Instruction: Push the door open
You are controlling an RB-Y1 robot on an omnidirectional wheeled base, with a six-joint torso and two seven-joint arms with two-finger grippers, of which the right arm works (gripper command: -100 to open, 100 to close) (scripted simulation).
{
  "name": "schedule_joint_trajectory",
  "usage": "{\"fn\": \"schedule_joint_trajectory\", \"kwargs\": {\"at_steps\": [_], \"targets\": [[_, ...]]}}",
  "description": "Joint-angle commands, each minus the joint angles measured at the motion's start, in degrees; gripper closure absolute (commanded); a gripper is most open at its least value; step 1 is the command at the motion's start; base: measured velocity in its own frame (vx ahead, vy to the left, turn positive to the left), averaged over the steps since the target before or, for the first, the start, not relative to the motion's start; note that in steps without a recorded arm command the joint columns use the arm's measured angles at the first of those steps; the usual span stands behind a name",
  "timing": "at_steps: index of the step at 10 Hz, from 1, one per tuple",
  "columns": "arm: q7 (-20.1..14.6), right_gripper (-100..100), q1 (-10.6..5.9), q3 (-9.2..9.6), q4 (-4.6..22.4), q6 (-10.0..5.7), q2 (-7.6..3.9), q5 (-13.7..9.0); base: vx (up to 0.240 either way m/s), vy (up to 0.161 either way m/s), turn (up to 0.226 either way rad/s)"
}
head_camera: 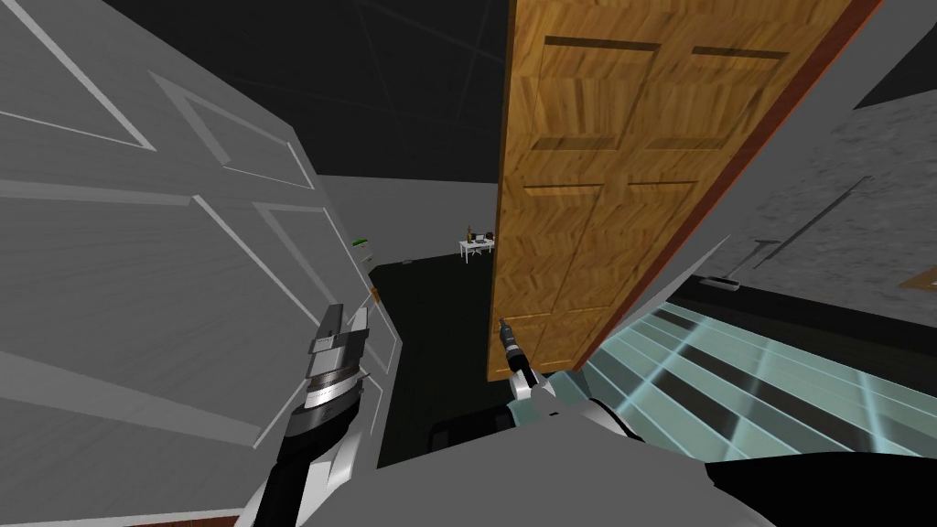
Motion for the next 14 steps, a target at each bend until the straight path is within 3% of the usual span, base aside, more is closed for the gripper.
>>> {"fn": "schedule_joint_trajectory", "kwargs": {"at_steps": [1, 6, 7, 8, 11, 14], "targets": [[0.2, 100, 0.05, -0.60, 0.0, 0.03, -0.47, -0.4, 0.094, 0.036, -0.031], [0.4, 100, 0.10, -1.19, 0.0, 0.06, -0.86, -0.8, 0.097, 0.019, -0.013], [0.7, 100, 0.17, -2.15, 0.0, 0.11, -1.39, -1.4, 0.133, 0.022, -0.024], [0.7, 100, 0.17, -2.15, -1.0, 0.11, -1.39, -1.4, 0.155, 0.057, -0.064], [1.1, 100, 0.27, -3.31, 0.0, 0.18, -1.94, -2.2, 0.130, 0.039, -0.031], [1.1, 100, 0.27, -3.31, 2.5, 0.18, -1.94, -2.2, 0.064, 0.002, -0.003]]}}
